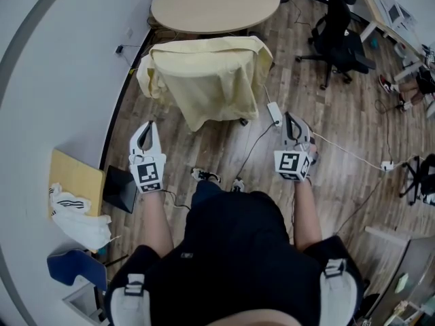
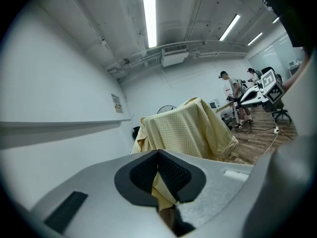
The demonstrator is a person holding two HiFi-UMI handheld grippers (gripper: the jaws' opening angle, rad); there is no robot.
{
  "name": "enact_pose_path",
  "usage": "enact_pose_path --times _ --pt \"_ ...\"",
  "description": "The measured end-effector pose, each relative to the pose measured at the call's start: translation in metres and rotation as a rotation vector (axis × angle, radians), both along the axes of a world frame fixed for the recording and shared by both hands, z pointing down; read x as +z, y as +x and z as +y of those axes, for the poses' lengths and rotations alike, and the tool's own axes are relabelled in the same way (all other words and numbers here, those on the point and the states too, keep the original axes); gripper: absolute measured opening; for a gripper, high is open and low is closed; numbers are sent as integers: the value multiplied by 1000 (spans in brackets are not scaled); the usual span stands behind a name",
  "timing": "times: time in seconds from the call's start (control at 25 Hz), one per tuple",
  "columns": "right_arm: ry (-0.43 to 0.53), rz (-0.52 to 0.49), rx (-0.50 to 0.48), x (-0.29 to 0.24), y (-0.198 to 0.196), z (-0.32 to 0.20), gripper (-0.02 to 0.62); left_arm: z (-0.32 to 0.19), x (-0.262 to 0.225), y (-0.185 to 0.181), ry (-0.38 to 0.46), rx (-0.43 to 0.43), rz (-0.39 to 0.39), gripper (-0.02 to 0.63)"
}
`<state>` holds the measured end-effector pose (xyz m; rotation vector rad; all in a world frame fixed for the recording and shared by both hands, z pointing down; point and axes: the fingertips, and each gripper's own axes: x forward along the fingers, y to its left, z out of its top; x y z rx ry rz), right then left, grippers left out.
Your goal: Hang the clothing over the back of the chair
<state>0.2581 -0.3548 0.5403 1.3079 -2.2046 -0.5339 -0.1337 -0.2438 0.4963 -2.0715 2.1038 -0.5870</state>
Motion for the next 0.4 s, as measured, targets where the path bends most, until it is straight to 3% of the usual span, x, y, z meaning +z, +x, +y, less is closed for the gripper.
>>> enact_pose_path --times 0.4 --pt "11 -47 -29 -18 -23 -5 -6 9 0 -14 -3 -19 -9 0"
